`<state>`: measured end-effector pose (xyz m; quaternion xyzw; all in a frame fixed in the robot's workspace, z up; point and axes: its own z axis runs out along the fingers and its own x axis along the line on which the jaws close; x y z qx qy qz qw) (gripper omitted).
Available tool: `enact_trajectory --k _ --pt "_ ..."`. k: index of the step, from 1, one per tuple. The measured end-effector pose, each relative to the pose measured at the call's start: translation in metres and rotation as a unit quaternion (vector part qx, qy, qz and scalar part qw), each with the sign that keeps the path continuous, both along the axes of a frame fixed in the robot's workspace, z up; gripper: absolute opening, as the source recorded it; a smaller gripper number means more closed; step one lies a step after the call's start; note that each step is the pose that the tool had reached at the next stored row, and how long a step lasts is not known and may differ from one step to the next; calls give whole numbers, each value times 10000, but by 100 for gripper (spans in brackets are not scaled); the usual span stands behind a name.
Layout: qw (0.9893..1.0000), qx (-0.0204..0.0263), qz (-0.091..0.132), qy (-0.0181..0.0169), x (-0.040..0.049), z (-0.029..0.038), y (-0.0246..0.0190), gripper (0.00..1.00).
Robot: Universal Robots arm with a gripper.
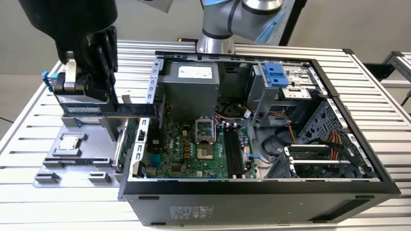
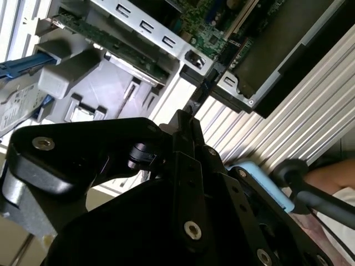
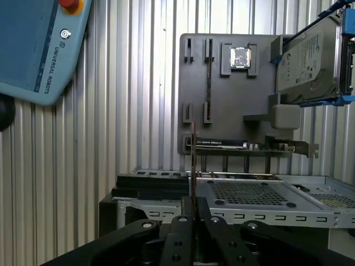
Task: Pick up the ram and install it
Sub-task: 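Pick up the ram and move it above insertion slot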
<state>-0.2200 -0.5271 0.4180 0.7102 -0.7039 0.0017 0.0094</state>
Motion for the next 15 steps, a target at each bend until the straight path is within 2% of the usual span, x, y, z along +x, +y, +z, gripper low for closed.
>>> enact_trajectory --k 15 --pt "10000 0 0 7 251 0 0 0"
